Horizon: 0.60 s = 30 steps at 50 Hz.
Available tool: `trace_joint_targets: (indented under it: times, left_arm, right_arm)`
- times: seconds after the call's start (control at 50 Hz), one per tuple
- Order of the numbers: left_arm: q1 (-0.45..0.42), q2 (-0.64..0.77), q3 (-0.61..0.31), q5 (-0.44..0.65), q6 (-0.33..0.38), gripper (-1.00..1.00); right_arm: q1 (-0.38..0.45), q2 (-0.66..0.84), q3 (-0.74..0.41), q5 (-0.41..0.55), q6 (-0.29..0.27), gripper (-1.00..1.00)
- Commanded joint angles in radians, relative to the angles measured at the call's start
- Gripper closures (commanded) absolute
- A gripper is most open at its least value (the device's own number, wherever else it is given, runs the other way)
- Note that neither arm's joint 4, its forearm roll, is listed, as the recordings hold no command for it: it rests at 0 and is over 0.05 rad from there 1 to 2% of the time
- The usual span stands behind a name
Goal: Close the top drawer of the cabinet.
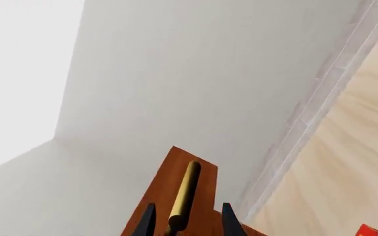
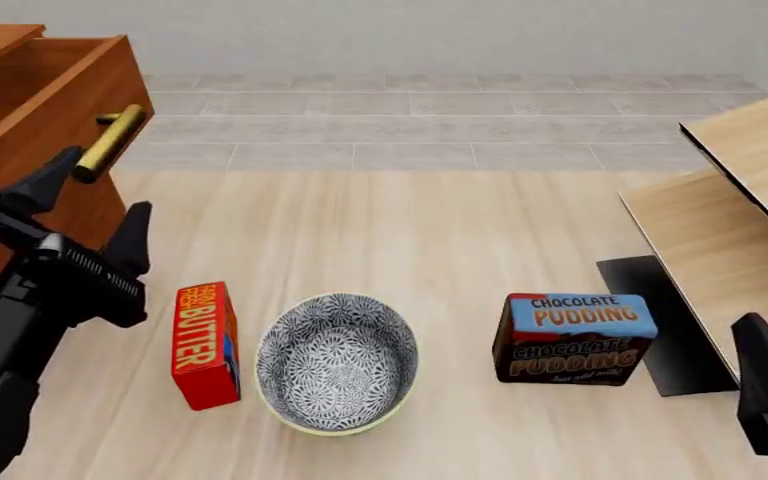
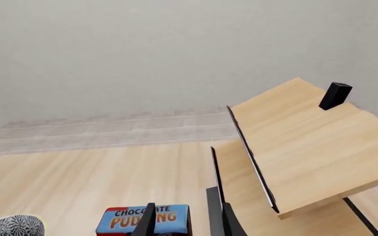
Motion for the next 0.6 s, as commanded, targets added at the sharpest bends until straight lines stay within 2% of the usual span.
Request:
trace_joint_targets:
  times: [0.02,0.6]
  left_arm:
    - [0.020,0.008,0.001,0.000,0.002,-1.00]
    - [0.059,-0.001,0.008,0.000,-0.007,-1.00]
  right_arm:
    - [0.006,0.000,0.000,0.001,-0.004,-1.00]
    - [0.010,0.000,-0.006,0.003,-0.004,-1.00]
